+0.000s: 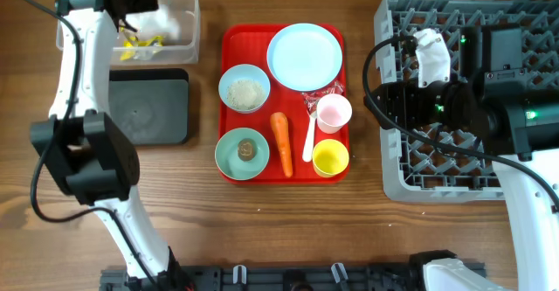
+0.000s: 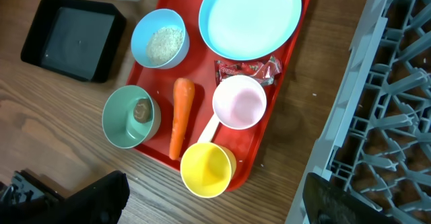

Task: Sort waste into correct bins and load items into the dishwasher rack
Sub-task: 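Carry the tissue with the left gripper and drop it into the clear bin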

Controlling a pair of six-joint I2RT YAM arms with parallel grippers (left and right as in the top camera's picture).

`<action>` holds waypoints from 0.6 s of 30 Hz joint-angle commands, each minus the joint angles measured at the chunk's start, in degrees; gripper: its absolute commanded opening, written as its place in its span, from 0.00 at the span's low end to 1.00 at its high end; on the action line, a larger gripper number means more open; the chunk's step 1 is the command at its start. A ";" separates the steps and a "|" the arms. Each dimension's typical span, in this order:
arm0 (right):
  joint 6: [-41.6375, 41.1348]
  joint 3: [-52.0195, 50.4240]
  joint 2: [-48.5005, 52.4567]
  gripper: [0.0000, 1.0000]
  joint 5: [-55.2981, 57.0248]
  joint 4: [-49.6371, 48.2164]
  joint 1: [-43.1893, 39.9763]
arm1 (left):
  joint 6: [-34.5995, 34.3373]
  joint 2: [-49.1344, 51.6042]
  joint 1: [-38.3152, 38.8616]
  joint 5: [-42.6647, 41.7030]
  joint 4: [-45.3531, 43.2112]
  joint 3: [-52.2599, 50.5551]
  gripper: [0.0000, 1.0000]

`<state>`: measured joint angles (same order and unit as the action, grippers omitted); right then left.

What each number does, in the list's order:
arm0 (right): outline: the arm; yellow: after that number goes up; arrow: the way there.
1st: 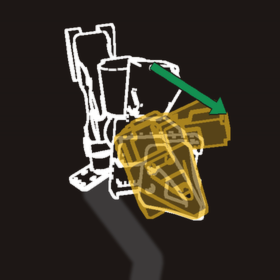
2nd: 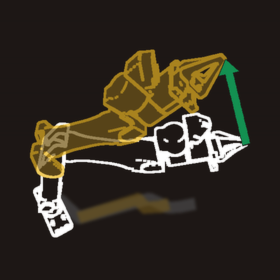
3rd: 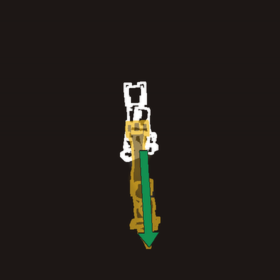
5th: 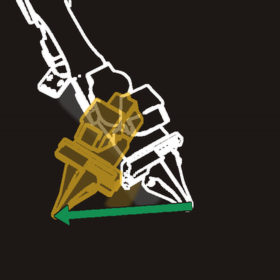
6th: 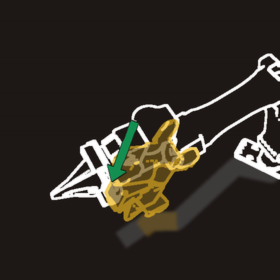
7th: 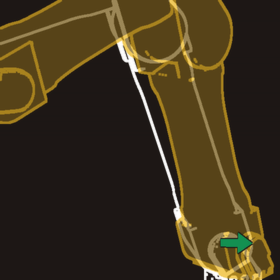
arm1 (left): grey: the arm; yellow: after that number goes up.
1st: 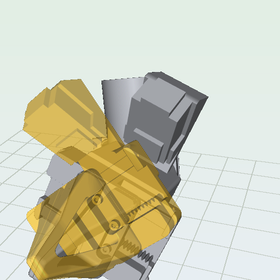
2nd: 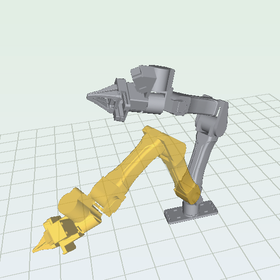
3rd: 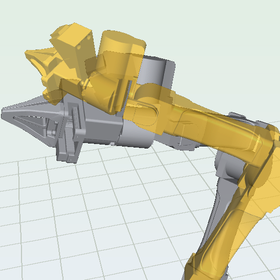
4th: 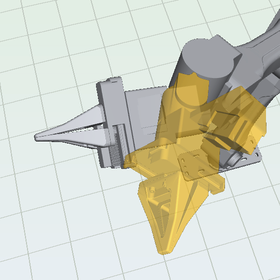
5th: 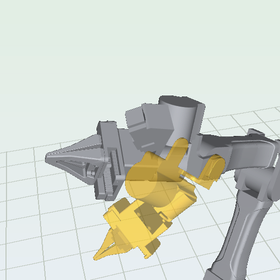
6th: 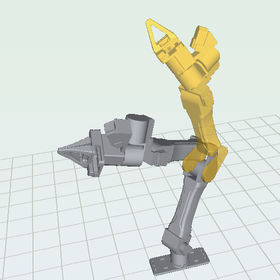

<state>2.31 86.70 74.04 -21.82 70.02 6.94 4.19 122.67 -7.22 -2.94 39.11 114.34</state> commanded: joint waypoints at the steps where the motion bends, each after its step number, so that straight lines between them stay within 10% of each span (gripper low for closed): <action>1: 0.57 -0.20 0.66 0.86 0.42 0.20 0.24 | -0.17 -0.46 0.52 -1.62 0.33 -0.04 1.00; 9: 0.48 -0.20 0.79 0.86 0.42 0.11 0.24 | -0.13 -4.00 7.67 -19.80 11.41 -0.04 1.00; 18: -0.59 -0.20 1.64 0.86 0.42 0.81 0.24 | -0.50 -3.39 21.62 -21.66 22.91 -2.99 1.00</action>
<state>2.28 86.72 74.98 -21.82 70.70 6.94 3.97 120.90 10.57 -21.87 61.14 113.67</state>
